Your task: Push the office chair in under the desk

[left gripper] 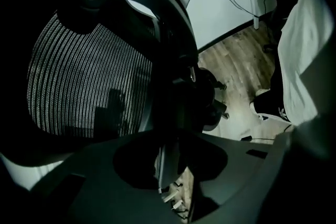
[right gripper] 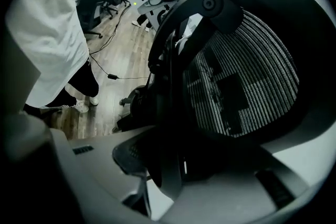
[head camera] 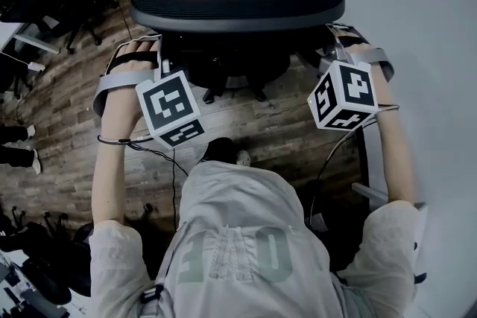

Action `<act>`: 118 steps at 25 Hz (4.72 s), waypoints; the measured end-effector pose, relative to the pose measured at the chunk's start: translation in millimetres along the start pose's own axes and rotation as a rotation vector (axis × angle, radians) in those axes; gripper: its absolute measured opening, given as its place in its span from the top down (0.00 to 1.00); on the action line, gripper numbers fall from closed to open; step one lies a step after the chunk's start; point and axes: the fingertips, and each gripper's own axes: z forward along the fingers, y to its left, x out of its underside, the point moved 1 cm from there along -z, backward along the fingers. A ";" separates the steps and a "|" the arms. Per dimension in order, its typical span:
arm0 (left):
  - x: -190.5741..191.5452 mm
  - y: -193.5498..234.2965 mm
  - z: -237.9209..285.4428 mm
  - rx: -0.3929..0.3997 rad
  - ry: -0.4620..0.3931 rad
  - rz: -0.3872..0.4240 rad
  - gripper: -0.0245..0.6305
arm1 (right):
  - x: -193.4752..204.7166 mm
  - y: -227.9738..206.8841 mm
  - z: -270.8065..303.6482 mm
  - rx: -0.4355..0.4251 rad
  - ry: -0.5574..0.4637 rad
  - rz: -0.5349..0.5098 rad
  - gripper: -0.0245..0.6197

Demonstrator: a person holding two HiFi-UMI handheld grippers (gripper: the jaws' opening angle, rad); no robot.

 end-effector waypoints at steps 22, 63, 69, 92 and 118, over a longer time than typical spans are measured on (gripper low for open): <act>54.8 110.7 130.5 -0.060 0.009 -0.045 0.77 | -20.0 -120.3 141.8 -0.036 0.056 0.016 0.78; 126.4 419.0 468.7 -0.075 0.048 -0.031 0.76 | -9.6 -447.6 474.9 -0.040 0.021 -0.005 0.78; 130.7 450.2 497.1 -0.097 0.078 -0.031 0.76 | -6.9 -480.7 501.9 -0.019 0.006 -0.001 0.78; 149.3 550.8 606.9 -0.083 0.186 -0.049 0.76 | -1.1 -588.7 605.9 -0.045 -0.010 -0.042 0.78; 111.5 565.8 624.4 -0.061 0.164 -0.076 0.76 | 41.1 -626.4 636.0 -0.017 0.067 -0.027 0.77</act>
